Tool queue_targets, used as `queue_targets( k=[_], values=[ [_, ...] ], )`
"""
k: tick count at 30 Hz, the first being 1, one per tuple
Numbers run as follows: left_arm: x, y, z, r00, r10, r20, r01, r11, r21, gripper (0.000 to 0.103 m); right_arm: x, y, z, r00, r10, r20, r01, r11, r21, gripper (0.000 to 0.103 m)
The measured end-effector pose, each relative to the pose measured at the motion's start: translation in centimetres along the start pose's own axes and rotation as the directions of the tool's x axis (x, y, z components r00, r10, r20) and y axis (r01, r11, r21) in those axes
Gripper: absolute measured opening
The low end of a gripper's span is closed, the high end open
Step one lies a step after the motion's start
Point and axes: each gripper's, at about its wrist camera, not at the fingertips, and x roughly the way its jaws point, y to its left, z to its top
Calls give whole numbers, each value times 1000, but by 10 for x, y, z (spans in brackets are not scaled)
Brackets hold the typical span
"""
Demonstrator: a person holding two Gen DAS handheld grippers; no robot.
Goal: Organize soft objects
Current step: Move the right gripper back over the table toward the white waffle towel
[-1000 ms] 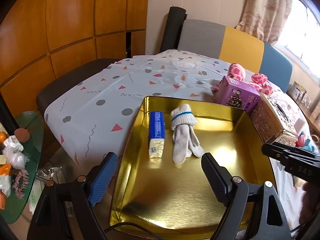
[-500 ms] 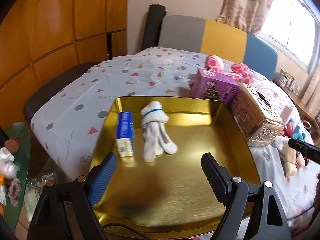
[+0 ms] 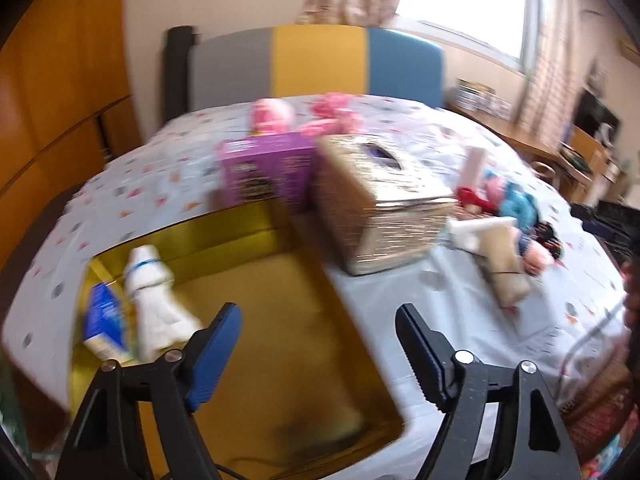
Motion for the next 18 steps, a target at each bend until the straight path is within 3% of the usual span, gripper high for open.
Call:
queue_targets(
  k=[5, 10, 15, 18],
  values=[
    [24, -53, 13, 991, -118, -62, 122, 990, 73, 62, 3, -48, 4, 997, -65, 51, 56, 984, 169, 42],
    [61, -112, 23, 970, -202, -138, 218, 970, 108, 59, 12, -60, 4, 1000, -18, 15, 14, 971, 238, 42],
    [99, -158, 29, 941, -255, -222, 284, 953, 107, 66, 17, -55, 1, 999, 39, -12, -35, 974, 223, 42],
    [122, -182, 36, 901, -302, -312, 344, 935, 88, 68, 20, -57, 0, 998, 61, -22, -54, 970, 237, 42]
  ],
)
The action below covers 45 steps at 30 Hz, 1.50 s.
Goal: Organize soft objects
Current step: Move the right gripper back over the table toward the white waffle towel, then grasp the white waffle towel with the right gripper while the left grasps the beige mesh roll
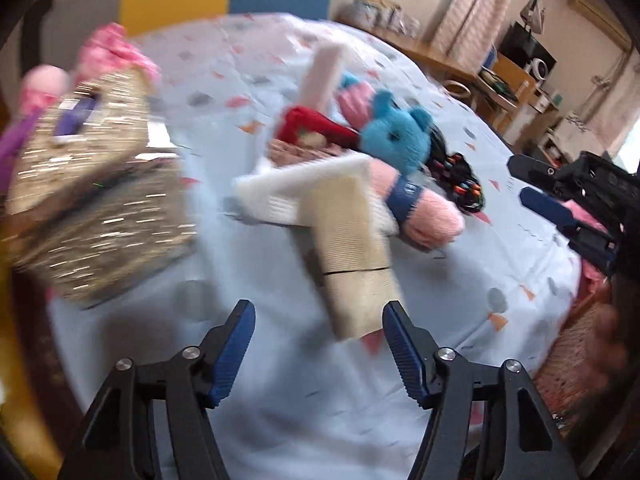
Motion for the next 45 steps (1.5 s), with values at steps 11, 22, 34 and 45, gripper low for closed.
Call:
queue_targets(
  k=[11, 22, 34, 45],
  values=[
    [53, -16, 23, 999, -6, -50, 5, 1000, -27, 44, 1, -4, 0, 999, 30, -21, -29, 999, 34, 47],
    [20, 15, -28, 999, 33, 12, -33, 999, -31, 44, 6, 10, -3, 999, 28, -46, -30, 999, -44, 47],
    [-4, 34, -68, 998, 42, 45, -41, 999, -27, 44, 63, 93, -24, 952, 44, -303, -142, 941, -308, 47],
    [-8, 38, -73, 998, 19, 66, -16, 999, -39, 44, 69, 134, -45, 939, 51, -340, -218, 854, -473, 3]
  ],
)
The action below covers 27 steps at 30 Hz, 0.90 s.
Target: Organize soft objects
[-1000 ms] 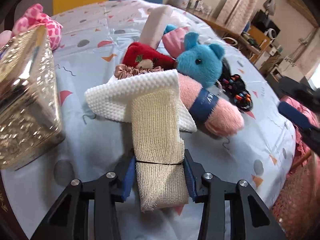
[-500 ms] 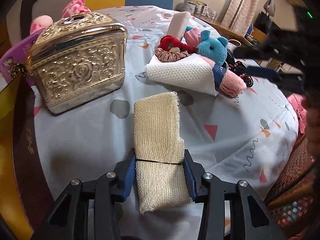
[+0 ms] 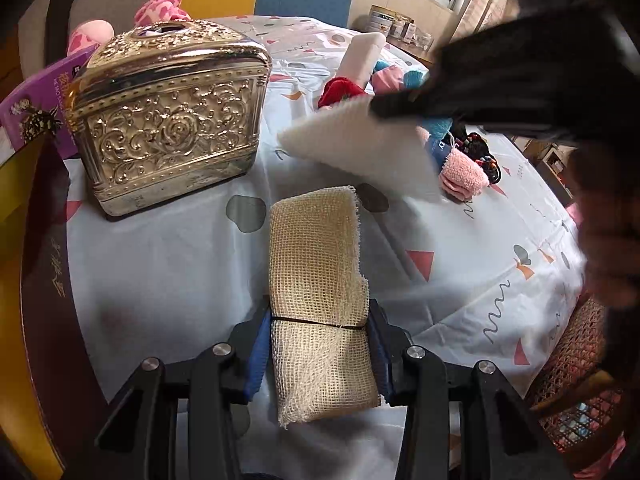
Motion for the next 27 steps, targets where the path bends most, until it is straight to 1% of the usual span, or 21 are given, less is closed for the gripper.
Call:
queue_targets(
  k=[2, 3, 4, 5, 6, 8, 9, 10, 11, 12, 13, 14, 15, 16, 18, 21, 23, 24, 25, 27],
  values=[
    [0, 2, -1, 1000, -4, 2, 4, 1000, -3, 44, -21, -6, -2, 995, 96, 39, -98, 993, 61, 2],
    [-1, 2, -1, 1000, -5, 3, 5, 1000, -5, 44, -30, -10, -4, 988, 147, 56, -152, 984, 96, 2],
    [-1, 3, -2, 1000, -6, 4, 6, 1000, -7, 44, -39, -16, -7, 974, 214, 74, -223, 965, 135, 2],
    [-1, 3, -2, 1000, -7, 4, 7, 1000, -9, 44, -46, -23, -10, 953, 288, 92, -300, 937, 178, 2],
    [-1, 4, -2, 1000, -6, 5, 6, 1000, -10, 44, -50, -30, -12, 936, 333, 111, -350, 911, 220, 2],
    [-3, 5, -4, 1000, -3, 7, 3, 1000, -10, 44, -50, -42, -13, 920, 372, 125, -392, 870, 300, 2],
    [-3, 5, -4, 1000, -1, 9, 1, 1000, -9, 44, -46, -50, -15, 909, 398, 123, -415, 841, 346, 4],
    [-3, 5, -5, 1000, 0, 9, 0, 1000, -8, 44, -39, -58, -17, 910, 403, 100, -408, 825, 390, 4],
    [-4, 5, -5, 1000, 0, 8, 0, 1000, -8, 44, -33, -60, -17, 932, 360, 52, -348, 841, 413, 4],
    [-4, 5, -5, 1000, -1, 7, 1, 1000, -11, 44, -26, -63, -20, 966, 258, -23, -225, 877, 424, 7],
    [-3, 3, -6, 1000, -2, 6, 2, 1000, -14, 44, -19, -65, -22, 981, 177, -80, -127, 897, 422, 11],
    [-4, 4, -6, 1000, -3, 6, 3, 1000, -15, 44, -14, -68, -25, 984, 140, -109, -82, 903, 423, 17],
    [-4, 4, -5, 1000, -3, 6, 3, 1000, -16, 44, -11, -71, -28, 984, 120, -130, -53, 903, 426, 24],
    [-4, 4, -5, 1000, -2, 6, 2, 1000, -15, 44, -10, -73, -30, 984, 108, -139, -39, 904, 426, 27],
    [-3, 4, -5, 1000, 1, 6, 0, 1000, -13, 44, -16, -74, -31, 987, 58, -148, 7, 913, 408, 34],
    [-3, 4, -5, 1000, 3, 6, -3, 1000, -11, 44, -27, -67, -26, 989, -6, -145, 56, 937, 343, 41],
    [-3, 3, -5, 1000, 4, 7, -4, 1000, -11, 44, -37, -55, -20, 990, -62, -128, 93, 964, 249, 42],
    [-3, 3, -5, 1000, 6, 7, -6, 1000, -11, 44, -38, -48, -17, 990, -84, -116, 105, 976, 192, 44],
    [-2, 3, -5, 1000, 6, 7, -6, 1000, -10, 44, -38, -36, -13, 989, -105, -105, 117, 986, 115, 46],
    [-2, 3, -4, 1000, 9, 7, -9, 1000, -7, 44, -32, -24, -9, 987, -123, -101, 124, 992, 7, 57]
  ],
)
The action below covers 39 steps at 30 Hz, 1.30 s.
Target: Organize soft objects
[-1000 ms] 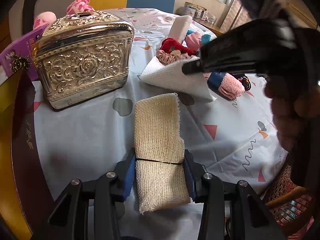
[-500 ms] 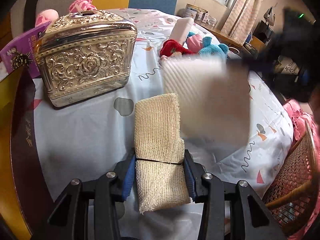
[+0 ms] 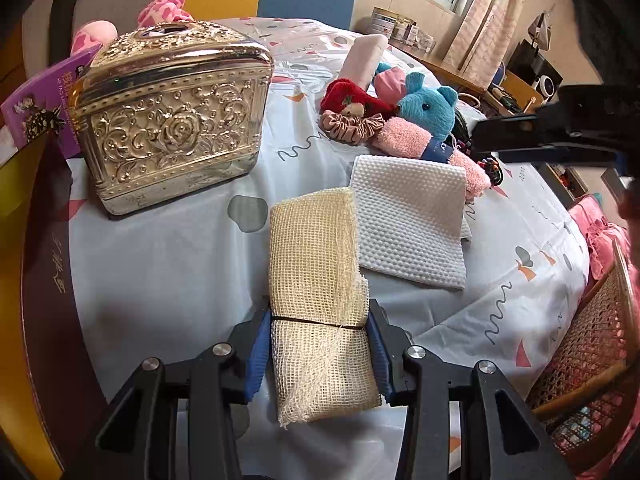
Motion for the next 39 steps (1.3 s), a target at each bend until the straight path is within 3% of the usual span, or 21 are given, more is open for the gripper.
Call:
queue_targets(
  k=[4, 6, 13, 18, 19, 20, 21, 25, 29, 33, 39],
  values=[
    [1, 0, 0, 1000, 0, -1, 0, 1000, 2, 44, 31, 32, 11, 995, -96, -18, 90, 974, -209, 60],
    [1, 0, 0, 1000, 1, -1, -1, 1000, 2, 44, 49, 35, 14, 991, -123, -47, 107, 960, -258, 60],
    [1, 0, 0, 1000, 5, 2, -5, 1000, 6, 45, 97, 25, 14, 981, -124, -152, 78, 958, -275, 61],
    [2, -1, -1, 1000, 17, 9, -17, 1000, 9, 44, 96, 19, 10, 990, -88, -111, 56, 962, -268, 62],
    [3, -2, -1, 1000, 23, 11, -23, 1000, 14, 44, 95, 18, 9, 990, -87, -109, 55, 962, -268, 59],
    [3, -4, -1, 1000, 28, 12, -28, 999, 23, 43, 92, 16, 8, 991, -82, -106, 52, 963, -263, 40],
    [3, -4, 0, 999, 31, 12, -32, 999, 33, 43, 90, 13, 7, 992, -81, -100, 54, 967, -249, 12],
    [0, -1, 9, 1000, 16, -3, -16, 1000, 21, 42, 88, -1, 4, 991, -74, -111, 50, 978, -202, 9],
    [-15, -2, 35, 999, 15, 51, -17, 999, 27, 43, 88, -7, 5, 990, -60, -124, 36, 982, -184, 9],
    [-22, -6, 88, 995, 12, 96, -16, 999, 35, 43, 90, -26, 10, 989, 4, -146, -18, 995, -95, 10],
    [-16, -7, 158, 988, 55, 146, -61, 997, 41, 43, 90, -19, 11, 991, -38, -129, 17, 987, -163, 13]
  ],
)
